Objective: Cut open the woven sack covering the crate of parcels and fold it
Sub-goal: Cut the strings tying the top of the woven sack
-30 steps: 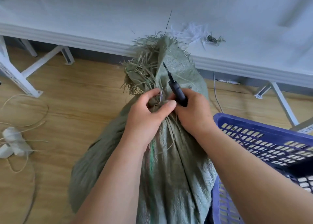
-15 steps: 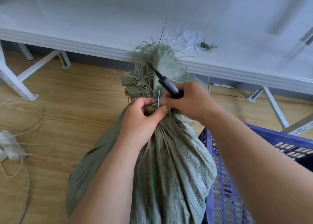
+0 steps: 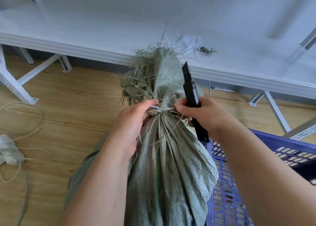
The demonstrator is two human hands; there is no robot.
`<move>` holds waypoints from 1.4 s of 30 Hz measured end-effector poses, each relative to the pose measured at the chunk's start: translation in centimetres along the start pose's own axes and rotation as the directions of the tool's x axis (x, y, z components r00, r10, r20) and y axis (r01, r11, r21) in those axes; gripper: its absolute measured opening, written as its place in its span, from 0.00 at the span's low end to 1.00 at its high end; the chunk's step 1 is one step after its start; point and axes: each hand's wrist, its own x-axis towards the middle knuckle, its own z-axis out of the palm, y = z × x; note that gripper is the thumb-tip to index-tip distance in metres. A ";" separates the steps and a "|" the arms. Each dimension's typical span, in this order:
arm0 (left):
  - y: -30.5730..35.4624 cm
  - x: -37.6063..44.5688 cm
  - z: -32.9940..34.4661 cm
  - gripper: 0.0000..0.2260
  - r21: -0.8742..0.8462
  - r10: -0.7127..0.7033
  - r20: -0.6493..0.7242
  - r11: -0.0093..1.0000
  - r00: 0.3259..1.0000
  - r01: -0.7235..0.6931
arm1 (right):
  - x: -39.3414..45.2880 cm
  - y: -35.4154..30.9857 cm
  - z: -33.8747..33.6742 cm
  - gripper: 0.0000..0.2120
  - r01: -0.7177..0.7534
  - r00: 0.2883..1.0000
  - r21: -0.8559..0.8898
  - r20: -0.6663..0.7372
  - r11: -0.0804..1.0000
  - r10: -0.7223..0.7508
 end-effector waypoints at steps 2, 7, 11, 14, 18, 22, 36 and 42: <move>0.2 -0.3 -0.5 0.21 0.115 0.032 0.148 0.992 0.988 -0.049 | -0.5 0.2 -0.2 0.03 0.031 0.983 -0.074 -0.179 0.997 -0.044; 0.1 -0.3 -0.6 0.31 0.120 0.031 0.318 0.990 0.948 -0.072 | -2.3 -1.4 0.8 0.12 0.270 0.963 -0.061 -0.008 0.961 -0.271; -0.3 0.2 0.8 0.22 0.212 0.115 0.121 0.967 0.986 -0.139 | -1.8 -0.8 1.9 0.07 0.150 0.944 -0.383 -0.217 0.912 -0.247; -0.4 0.1 1.4 0.17 0.405 0.231 -0.019 0.891 0.973 -0.204 | -1.8 0.2 2.3 0.07 0.006 0.918 -0.072 -0.395 0.997 -0.034; 0.7 -0.4 1.4 0.16 0.558 0.327 -0.111 0.802 0.939 -0.213 | -2.2 0.3 2.2 0.05 -0.066 0.934 0.326 -0.314 0.943 0.174; 2.9 -1.6 1.4 0.06 0.485 0.646 -0.208 0.720 0.734 -0.496 | -2.4 0.3 1.7 0.05 -0.133 0.932 0.509 -0.227 0.850 0.282; -1.2 -0.4 2.1 0.18 0.719 0.336 0.126 0.617 0.933 -0.319 | -2.3 0.5 1.3 0.05 -0.164 0.947 0.515 -0.156 0.841 0.280; -1.4 -0.2 3.1 0.20 0.782 0.349 0.037 0.573 0.937 -0.244 | -2.3 0.4 1.3 0.05 -0.111 0.937 0.329 -0.280 0.938 0.209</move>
